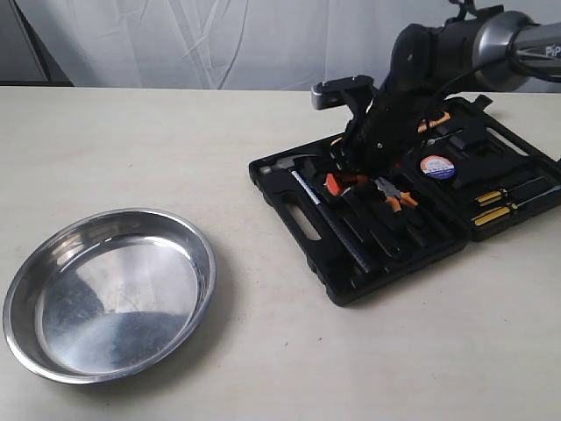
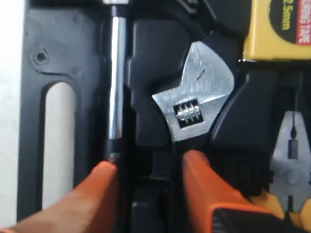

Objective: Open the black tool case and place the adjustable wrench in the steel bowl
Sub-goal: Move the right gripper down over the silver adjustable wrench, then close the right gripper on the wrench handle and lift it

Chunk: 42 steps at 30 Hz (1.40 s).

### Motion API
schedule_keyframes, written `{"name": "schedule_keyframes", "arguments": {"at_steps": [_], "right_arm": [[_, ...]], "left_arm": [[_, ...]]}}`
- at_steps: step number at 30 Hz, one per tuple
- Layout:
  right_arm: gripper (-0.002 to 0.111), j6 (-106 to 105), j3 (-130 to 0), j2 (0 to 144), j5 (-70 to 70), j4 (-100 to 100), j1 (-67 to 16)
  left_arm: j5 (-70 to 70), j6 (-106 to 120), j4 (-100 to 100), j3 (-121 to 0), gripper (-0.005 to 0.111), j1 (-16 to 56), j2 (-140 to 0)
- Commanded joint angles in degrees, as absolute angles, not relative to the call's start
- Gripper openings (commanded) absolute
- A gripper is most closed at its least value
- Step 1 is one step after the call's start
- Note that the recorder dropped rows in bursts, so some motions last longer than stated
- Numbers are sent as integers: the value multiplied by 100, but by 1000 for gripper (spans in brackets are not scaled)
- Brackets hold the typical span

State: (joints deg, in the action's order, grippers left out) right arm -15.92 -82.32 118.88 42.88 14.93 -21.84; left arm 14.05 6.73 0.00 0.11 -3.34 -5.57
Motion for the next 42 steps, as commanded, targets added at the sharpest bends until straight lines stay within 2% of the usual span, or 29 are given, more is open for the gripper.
{"name": "schedule_keyframes", "arguments": {"at_steps": [1, 14, 33, 35, 36, 39, 42], "right_arm": [[65, -1544, -8263, 12148, 4166, 1266, -2138], [65, -1457, -8263, 12556, 3820, 1059, -2138], [64, -1457, -8263, 12135, 3855, 925, -2138], [58, -1457, -8263, 12157, 3817, 925, -2138], [48, -1457, -8263, 12157, 3779, 925, -2138], [31, -1457, -8263, 12157, 3774, 954, -2138], [27, -1439, -8263, 12265, 3788, 814, -2129]], "left_arm": [[1331, 641, -39, 0, 0, -345, -535], [1331, 641, -39, 0, 0, -345, -535], [1331, 641, -39, 0, 0, -345, -535], [1331, 641, -39, 0, 0, -345, -535], [1331, 641, -39, 0, 0, -345, -535], [1331, 641, -39, 0, 0, -345, -535], [1331, 641, -39, 0, 0, -345, -535]]}}
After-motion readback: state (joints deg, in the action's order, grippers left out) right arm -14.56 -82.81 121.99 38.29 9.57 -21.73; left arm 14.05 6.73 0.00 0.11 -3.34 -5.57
